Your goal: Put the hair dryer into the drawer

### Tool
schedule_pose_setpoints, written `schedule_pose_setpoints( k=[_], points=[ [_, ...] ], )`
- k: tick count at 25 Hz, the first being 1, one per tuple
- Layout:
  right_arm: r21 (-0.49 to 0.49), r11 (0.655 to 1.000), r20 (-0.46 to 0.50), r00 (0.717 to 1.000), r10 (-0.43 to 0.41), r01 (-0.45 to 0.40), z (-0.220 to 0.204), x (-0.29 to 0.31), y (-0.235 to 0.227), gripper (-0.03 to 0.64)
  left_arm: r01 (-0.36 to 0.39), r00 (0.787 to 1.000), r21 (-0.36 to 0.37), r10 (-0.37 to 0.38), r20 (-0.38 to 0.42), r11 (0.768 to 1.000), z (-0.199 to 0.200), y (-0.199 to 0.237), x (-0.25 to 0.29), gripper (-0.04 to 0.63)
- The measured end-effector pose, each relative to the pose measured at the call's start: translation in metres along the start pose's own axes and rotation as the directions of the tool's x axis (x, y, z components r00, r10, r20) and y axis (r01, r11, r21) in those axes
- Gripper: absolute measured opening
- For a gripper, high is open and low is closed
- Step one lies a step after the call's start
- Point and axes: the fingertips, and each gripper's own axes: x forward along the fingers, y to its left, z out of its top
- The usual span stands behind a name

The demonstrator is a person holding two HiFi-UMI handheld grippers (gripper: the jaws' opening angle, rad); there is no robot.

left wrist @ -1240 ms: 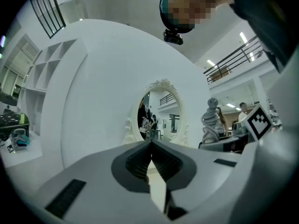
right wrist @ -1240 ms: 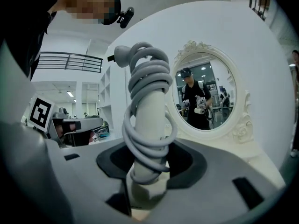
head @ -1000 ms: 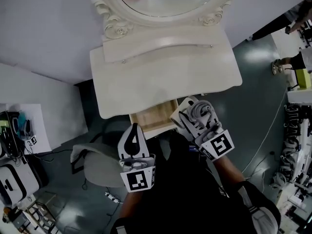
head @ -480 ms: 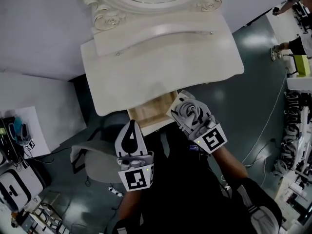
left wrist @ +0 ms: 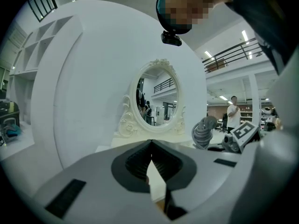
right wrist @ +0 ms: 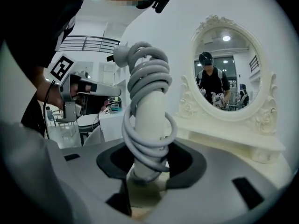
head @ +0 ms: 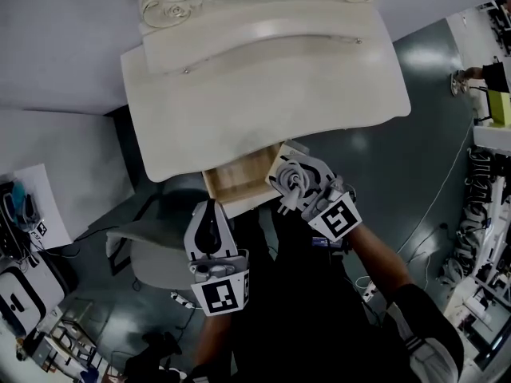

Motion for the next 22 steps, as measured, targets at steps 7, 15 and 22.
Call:
schedule_pose_setpoints(
  k=[7, 15, 22],
  points=[
    [0.001, 0.999, -0.059, 0.997, 0.047, -0.047, -0.038, 0.015, 0.011, 0.19, -0.013, 1.0, 0.001, 0.013, -0.024, 1.0, -0.018, 0.003, 0.008, 0.023],
    [0.005, 0.998, -0.089, 0.994, 0.066, -0.065, -0.086, 0.033, 0.024, 0.19, -0.006, 0.999, -0.013, 0.005, -0.051, 1.0, -0.038, 0.002, 0.012, 0.023],
    [-0.06, 0.994, -0.154, 0.985, 0.081, -0.091, -0.126, 0.047, 0.036, 0.19, -0.006, 0.998, -0.014, 0.005, -0.066, 1.0, -0.05, 0.005, 0.008, 0.023]
  ],
)
